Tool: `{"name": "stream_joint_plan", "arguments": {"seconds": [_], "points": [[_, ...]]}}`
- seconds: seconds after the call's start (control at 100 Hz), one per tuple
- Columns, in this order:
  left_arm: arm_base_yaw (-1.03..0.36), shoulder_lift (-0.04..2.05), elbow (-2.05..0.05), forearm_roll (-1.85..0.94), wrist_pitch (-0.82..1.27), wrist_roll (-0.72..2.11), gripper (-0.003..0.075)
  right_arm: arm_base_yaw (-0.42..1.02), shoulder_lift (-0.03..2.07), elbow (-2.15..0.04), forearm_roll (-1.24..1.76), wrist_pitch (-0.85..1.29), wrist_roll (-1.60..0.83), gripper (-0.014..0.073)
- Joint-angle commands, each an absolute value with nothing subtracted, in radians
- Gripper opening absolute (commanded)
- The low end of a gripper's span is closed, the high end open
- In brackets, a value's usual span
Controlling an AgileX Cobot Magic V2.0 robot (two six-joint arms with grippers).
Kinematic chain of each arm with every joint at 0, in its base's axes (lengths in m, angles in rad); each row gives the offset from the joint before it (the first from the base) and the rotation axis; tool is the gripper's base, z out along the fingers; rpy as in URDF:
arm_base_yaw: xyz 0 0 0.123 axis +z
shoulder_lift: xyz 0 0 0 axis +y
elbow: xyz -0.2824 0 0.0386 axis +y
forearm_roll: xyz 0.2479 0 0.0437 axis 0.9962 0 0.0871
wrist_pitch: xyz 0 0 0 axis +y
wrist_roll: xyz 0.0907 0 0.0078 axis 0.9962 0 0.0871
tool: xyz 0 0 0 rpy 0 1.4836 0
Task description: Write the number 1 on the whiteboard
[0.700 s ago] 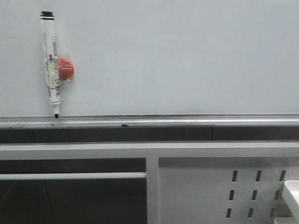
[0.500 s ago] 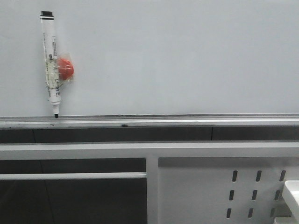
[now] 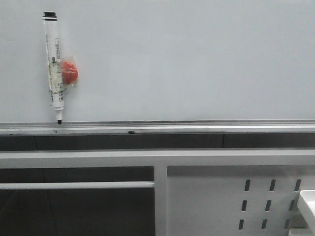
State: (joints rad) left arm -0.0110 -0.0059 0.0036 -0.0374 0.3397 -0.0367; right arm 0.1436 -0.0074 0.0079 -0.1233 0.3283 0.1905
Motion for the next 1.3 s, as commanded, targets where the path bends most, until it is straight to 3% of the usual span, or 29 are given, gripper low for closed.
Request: {"name": "stream_joint_plan", "arguments": {"seconds": [0.0,0.42,0.9,0.95,1.11,1.29], "points": [[-0.009,-0.028,0.039,-0.036,0.290,-0.043,-0.0020,0.138,-0.029,0.022,-0.141,0.291,0.186,-0.0050],[-0.009,-0.028,0.039,-0.036,0.290,-0.043,-0.0020,0.138,-0.029,0.022,-0.170,0.114,0.186,-0.0050],[-0.009,-0.028,0.039,-0.040,0.270,-0.043,-0.0020,0.138,-0.029,0.020,0.157,-0.224,0.207,-0.0050],[-0.009,-0.028,0.039,-0.125,0.209,-0.043,-0.0020,0.138,-0.029,0.020,0.209,-0.237,0.212,-0.0050],[-0.009,-0.028,0.039,-0.774,0.043,-0.043,-0.0020,0.138,-0.029,-0.017,0.270,-0.141,0.212,-0.0050],[-0.009,-0.028,0.039,-1.046,0.043,-0.043,-0.0020,0.138,-0.029,-0.119,0.261,0.063,0.190,-0.0048]]}}
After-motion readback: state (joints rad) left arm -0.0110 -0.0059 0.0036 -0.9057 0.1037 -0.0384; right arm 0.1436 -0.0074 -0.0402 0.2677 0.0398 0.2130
